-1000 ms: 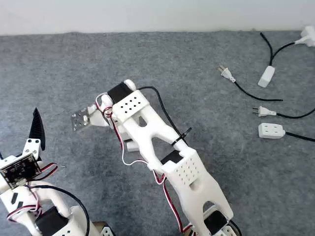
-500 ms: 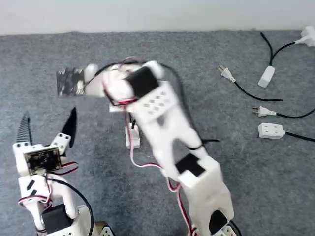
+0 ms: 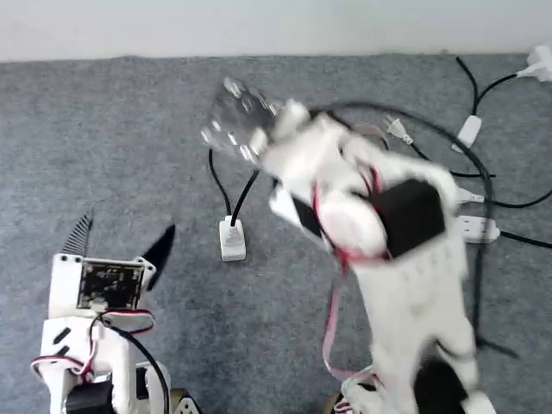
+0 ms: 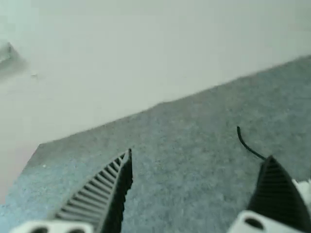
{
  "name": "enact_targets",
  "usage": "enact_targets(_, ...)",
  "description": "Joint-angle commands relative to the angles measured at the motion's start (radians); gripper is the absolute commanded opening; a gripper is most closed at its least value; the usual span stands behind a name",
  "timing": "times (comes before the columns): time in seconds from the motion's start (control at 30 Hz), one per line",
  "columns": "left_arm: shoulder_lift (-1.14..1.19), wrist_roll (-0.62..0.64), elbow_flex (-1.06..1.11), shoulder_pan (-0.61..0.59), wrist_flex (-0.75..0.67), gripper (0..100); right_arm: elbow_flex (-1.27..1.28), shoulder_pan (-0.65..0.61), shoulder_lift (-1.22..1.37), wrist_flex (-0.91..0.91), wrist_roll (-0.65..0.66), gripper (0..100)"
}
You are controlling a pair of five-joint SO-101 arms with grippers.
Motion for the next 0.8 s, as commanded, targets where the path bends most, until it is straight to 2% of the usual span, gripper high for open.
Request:
enact_targets(0.0, -0.015, -0.017, -0.041, 0.044, 0.164, 40, 0.370, 0.015, -0.291, -0.016, -0.061, 27.7)
enact_targets(0.13, -0.020, -0.015, -0.039, 0.092, 0.275, 40, 0.769, 0.019, -0.598, -0.111, -0.078, 27.7)
enact_targets(0.3, -0.023, -0.018, 0.010, 0.097, 0.245, 40, 1.215, 0.039, -0.990, -0.236, -0.106, 27.7)
enact_targets(0.4, -0.023, -0.020, 0.102, 0.098, 0.244, 40, 1.315, 0.124, -1.156, -0.282, -0.103, 27.7)
enact_targets(0.6, -0.023, -0.020, 0.320, 0.103, 0.178, 40, 1.510, 0.289, -1.207, -0.369, -0.029, 27.7)
enact_targets(0.77, -0.023, -0.021, 0.346, 0.103, 0.201, 40, 1.789, 0.406, -1.208, -0.552, -0.006, 27.7)
